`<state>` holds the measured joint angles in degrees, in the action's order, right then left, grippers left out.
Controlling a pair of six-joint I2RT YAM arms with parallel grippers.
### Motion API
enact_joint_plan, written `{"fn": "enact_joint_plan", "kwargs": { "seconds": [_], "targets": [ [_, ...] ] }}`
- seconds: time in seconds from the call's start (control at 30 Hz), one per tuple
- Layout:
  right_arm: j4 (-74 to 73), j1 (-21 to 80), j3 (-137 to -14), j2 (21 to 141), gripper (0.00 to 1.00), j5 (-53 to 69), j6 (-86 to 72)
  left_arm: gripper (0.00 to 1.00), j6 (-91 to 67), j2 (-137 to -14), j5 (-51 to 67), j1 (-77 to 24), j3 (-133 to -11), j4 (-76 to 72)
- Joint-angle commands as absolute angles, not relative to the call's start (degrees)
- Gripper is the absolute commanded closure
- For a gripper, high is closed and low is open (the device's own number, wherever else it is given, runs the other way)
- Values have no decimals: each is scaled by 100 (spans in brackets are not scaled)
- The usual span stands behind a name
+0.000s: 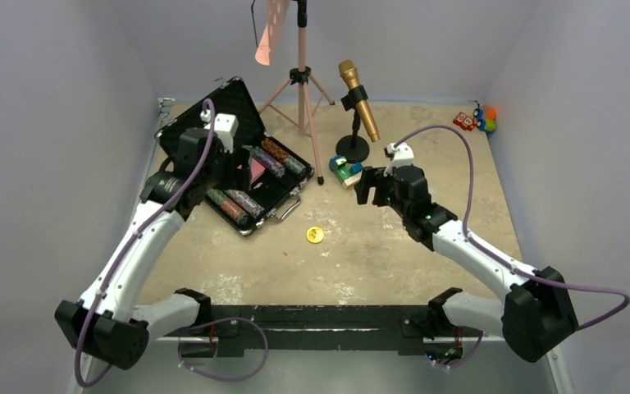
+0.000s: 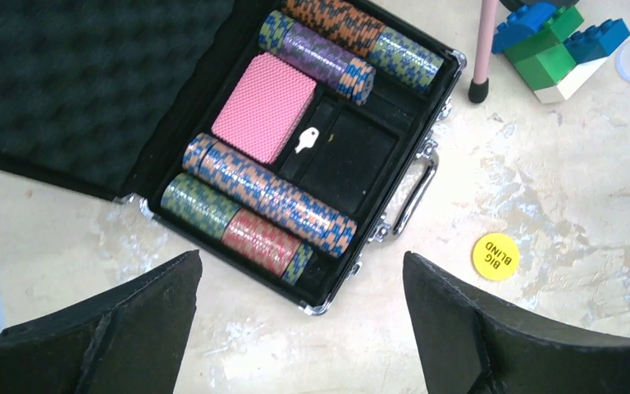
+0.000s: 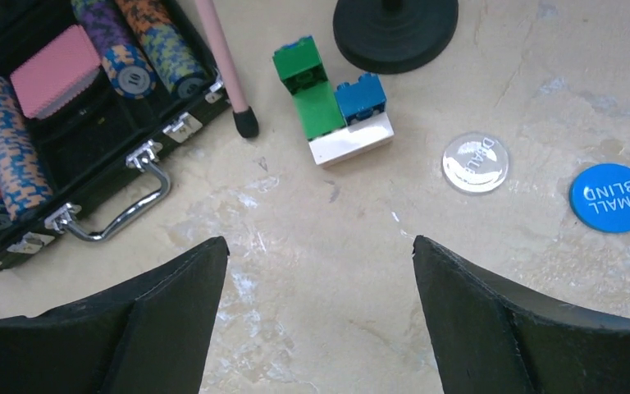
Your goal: Pack up texas hold em set
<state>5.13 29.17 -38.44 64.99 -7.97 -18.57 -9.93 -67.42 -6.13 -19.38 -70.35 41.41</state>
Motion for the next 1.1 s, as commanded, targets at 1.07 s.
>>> {"fn": "enact_joint_plan", "kwargs": {
  "seconds": [1.07],
  "targets": [
    [-2399,5401,-6933,10430,30,-1215,-2318,5,-1151,-5783,-452,-1564,-5983,4157]
  ]
}}
